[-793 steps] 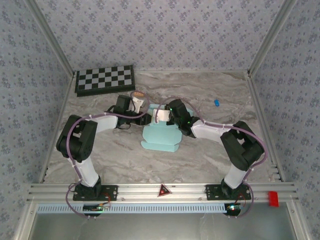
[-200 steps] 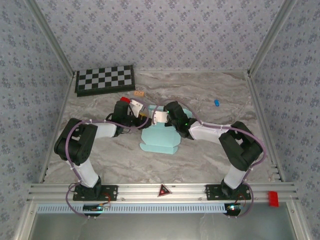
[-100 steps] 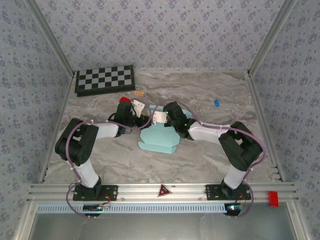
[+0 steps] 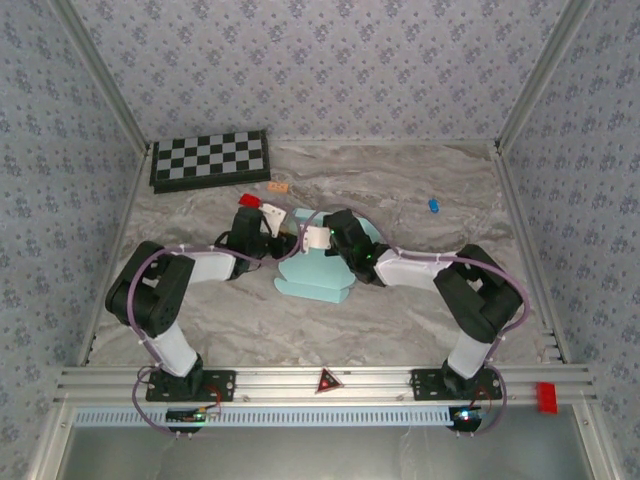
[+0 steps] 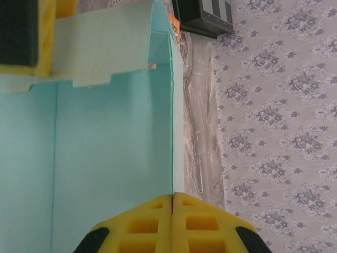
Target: Fold the paper box
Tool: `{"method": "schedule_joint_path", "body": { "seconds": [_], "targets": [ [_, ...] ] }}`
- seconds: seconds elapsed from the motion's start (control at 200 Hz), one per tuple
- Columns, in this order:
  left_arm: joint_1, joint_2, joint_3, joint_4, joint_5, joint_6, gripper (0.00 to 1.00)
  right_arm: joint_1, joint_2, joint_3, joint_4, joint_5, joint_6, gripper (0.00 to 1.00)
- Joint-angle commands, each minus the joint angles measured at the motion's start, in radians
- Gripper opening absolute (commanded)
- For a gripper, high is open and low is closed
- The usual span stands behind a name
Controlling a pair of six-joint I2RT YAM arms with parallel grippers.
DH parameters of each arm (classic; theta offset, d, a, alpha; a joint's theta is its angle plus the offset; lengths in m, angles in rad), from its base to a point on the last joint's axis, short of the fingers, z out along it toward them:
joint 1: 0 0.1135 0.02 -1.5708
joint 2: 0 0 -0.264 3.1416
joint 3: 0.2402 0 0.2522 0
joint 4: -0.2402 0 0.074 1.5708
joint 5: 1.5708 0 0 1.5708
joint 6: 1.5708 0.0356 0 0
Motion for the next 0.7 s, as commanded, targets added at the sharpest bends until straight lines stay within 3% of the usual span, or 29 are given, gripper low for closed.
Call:
{"method": "schedule_joint_path", "body": {
  "seconds": [0.0, 0.31, 0.7],
  "targets": [
    [-0.005, -0.036, -0.019, 0.030, -0.050, 0.003, 0.48, 0.018, 0.020, -0.026, 0.031, 0.006, -0.019, 0.00],
    [-0.006, -0.010, -0.004, 0.048, -0.019, -0.006, 0.47, 0.031, 0.035, -0.029, 0.044, 0.005, -0.021, 0.00],
    [-0.003, 0.023, 0.023, 0.063, -0.023, -0.026, 0.30, 0.035, 0.032, -0.032, 0.031, -0.008, -0.021, 0.00]
  ]
}}
